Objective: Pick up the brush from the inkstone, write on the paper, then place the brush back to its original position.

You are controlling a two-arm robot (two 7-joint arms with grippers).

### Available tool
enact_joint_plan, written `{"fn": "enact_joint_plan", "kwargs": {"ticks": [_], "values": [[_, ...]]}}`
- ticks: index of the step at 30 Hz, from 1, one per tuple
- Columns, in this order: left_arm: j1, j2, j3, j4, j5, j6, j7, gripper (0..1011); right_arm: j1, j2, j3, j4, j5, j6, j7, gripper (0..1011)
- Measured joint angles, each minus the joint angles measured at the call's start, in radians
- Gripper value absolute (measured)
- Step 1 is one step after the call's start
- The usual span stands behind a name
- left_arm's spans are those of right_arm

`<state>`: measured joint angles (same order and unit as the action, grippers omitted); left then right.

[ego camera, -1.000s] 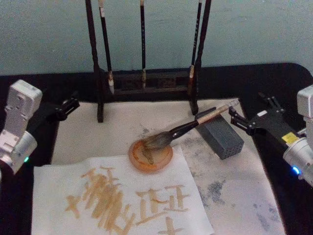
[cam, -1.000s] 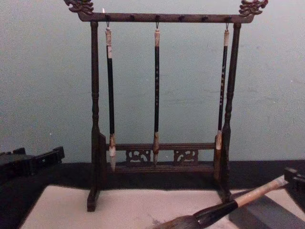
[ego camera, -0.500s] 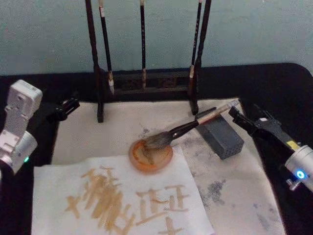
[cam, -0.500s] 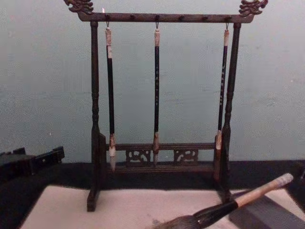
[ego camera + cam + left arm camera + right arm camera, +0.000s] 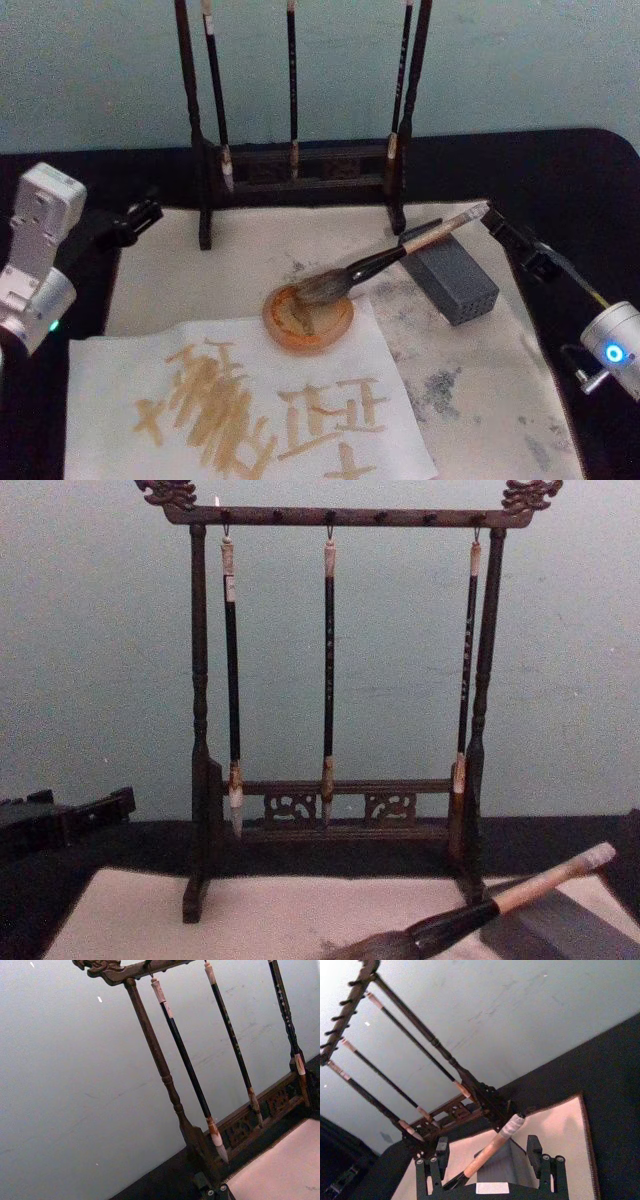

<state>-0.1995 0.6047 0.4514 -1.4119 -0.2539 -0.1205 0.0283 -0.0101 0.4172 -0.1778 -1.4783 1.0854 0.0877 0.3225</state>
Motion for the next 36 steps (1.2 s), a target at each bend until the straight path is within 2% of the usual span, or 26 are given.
{"fn": "enact_joint_plan", "kwargs": {"ticks": [6, 15, 27, 36], "values": [[0.000, 0.000, 0.000, 0.000, 0.000, 0.000, 0.000, 1002, -0.002, -0.011, 0.002, -0.005, 0.050, 0.011, -0.031, 1001], [0.000, 0.000, 0.000, 0.000, 0.000, 0.000, 0.000, 1002, 0.006, -0.032, 0.004, 0.017, 0.135, 0.025, -0.030, 1001], [0.000, 0.000, 0.000, 0.000, 0.000, 0.000, 0.000, 1002, 0.042, -0.041, -0.019, 0.072, 0.198, 0.036, -0.019, 1001], [0.000, 0.000, 0.000, 0.000, 0.000, 0.000, 0.000, 1002, 0.098, -0.045, -0.041, 0.148, 0.233, 0.042, -0.005, 1001]]}}
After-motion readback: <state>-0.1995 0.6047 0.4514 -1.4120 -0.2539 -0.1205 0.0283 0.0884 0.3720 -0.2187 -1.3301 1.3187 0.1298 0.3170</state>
